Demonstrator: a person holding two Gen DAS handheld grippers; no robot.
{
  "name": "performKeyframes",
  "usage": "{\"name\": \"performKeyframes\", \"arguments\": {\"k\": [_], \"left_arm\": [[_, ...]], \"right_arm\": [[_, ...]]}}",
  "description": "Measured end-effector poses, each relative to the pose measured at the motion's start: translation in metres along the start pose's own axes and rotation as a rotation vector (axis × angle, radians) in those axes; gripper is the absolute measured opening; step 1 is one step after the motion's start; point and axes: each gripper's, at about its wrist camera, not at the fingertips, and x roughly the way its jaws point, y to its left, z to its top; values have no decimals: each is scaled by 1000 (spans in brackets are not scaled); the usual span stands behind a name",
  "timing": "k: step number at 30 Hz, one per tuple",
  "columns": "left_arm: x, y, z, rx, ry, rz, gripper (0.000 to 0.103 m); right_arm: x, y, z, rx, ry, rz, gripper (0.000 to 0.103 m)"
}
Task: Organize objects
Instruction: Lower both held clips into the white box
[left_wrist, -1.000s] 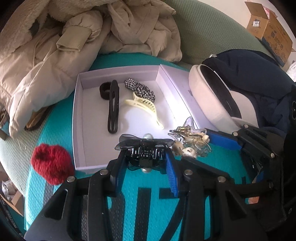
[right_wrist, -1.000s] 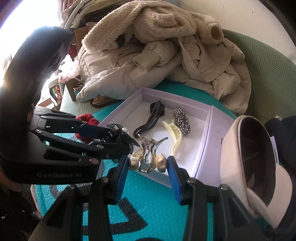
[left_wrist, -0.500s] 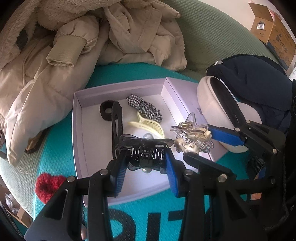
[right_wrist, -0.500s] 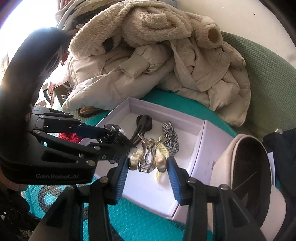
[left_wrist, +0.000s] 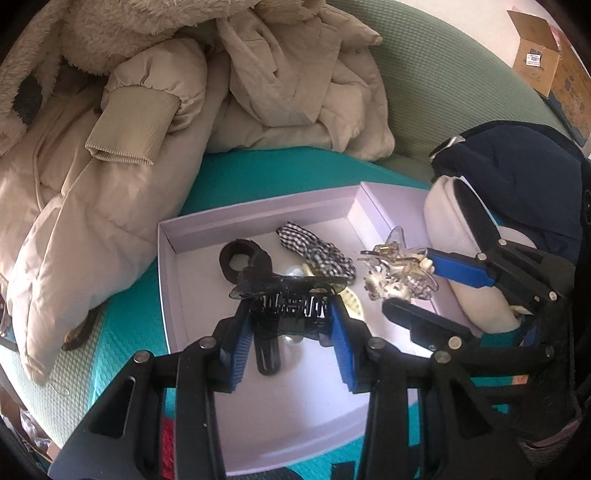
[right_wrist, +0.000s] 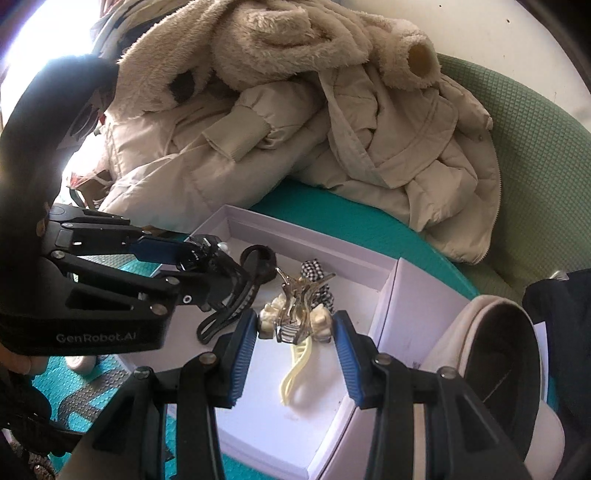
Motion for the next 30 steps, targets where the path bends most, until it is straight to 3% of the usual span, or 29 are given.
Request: {"name": "performKeyframes", "arguments": {"k": [16, 30], "left_arm": [[39, 27, 16, 9, 4, -10, 38], [61, 35, 20, 28, 34, -12, 38]], "right_arm": [[44, -13, 24, 22, 53, -51, 43], [72, -14, 21, 34, 106, -110, 43]]}}
